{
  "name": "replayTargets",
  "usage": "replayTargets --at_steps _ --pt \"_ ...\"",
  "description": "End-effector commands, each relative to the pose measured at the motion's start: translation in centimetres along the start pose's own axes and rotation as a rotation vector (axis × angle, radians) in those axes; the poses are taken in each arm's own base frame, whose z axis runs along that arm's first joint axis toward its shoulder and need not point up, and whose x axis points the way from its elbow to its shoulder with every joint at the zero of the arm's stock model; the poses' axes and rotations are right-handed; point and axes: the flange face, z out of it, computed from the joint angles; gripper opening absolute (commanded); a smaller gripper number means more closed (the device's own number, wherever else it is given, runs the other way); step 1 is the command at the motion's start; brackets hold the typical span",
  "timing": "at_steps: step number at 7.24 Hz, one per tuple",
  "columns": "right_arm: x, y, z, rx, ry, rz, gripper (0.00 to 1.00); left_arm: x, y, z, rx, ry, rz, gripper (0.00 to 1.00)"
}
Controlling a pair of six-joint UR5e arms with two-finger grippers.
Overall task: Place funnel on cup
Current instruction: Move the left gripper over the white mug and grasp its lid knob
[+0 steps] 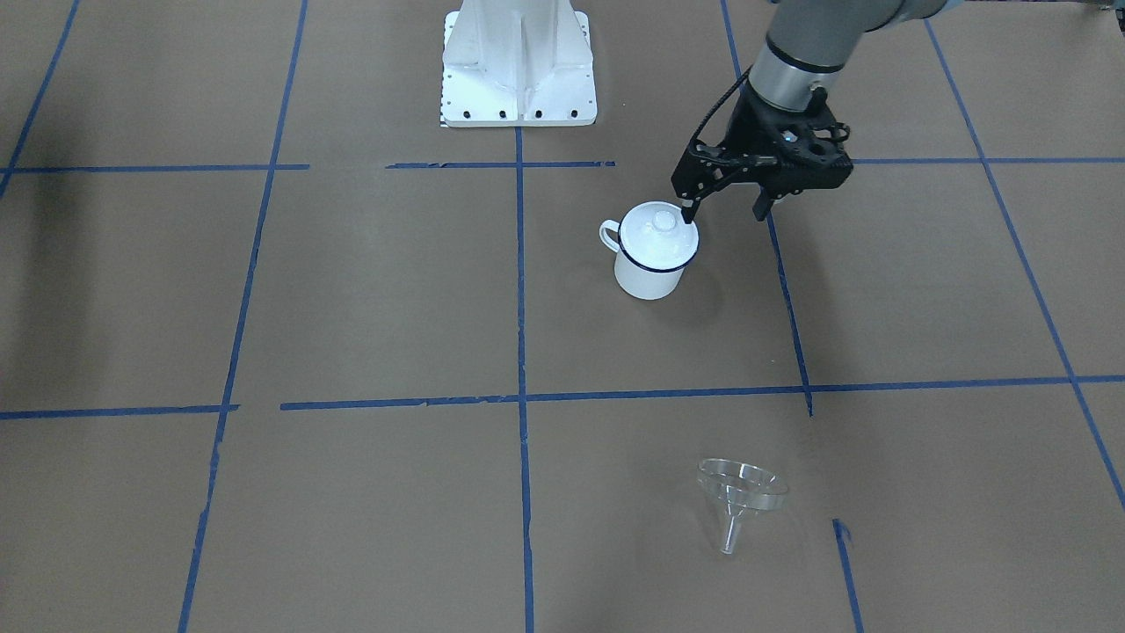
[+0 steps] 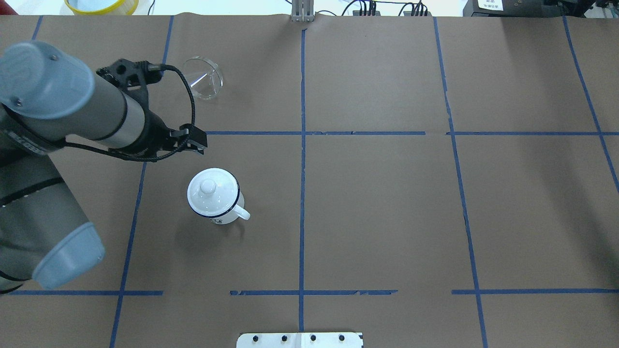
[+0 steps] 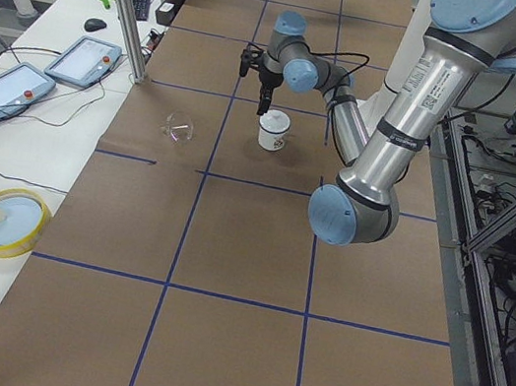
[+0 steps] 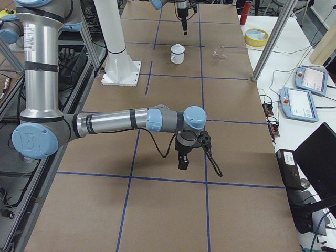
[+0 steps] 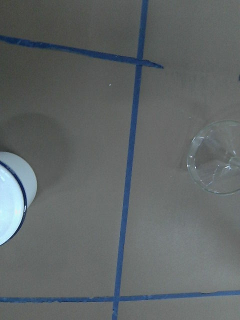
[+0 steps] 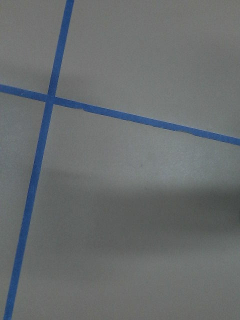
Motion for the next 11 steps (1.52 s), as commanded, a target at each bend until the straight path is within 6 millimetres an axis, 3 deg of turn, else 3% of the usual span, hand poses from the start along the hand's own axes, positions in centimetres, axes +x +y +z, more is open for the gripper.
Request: replayTargets --at_steps 1,3,7,11 --pt "0.0 0.0 0.0 0.000 0.000 0.000 1.00 2.5 4.5 3.0 -0.021 -0.044 -0.019 1.00" --pt "0.1 0.0 0.1 -0.001 0.000 0.001 1.00 3.0 5.3 4.3 -0.038 -0.064 -0.030 0.94" --pt "0.0 0.0 0.0 0.000 0.000 0.000 1.00 4.6 4.6 4.5 -0.003 -0.060 -0.020 0.87" --pt "0.0 0.0 0.0 0.000 0.000 0.000 1.00 4.4 4.4 5.5 -0.007 -0.078 -0.018 0.83"
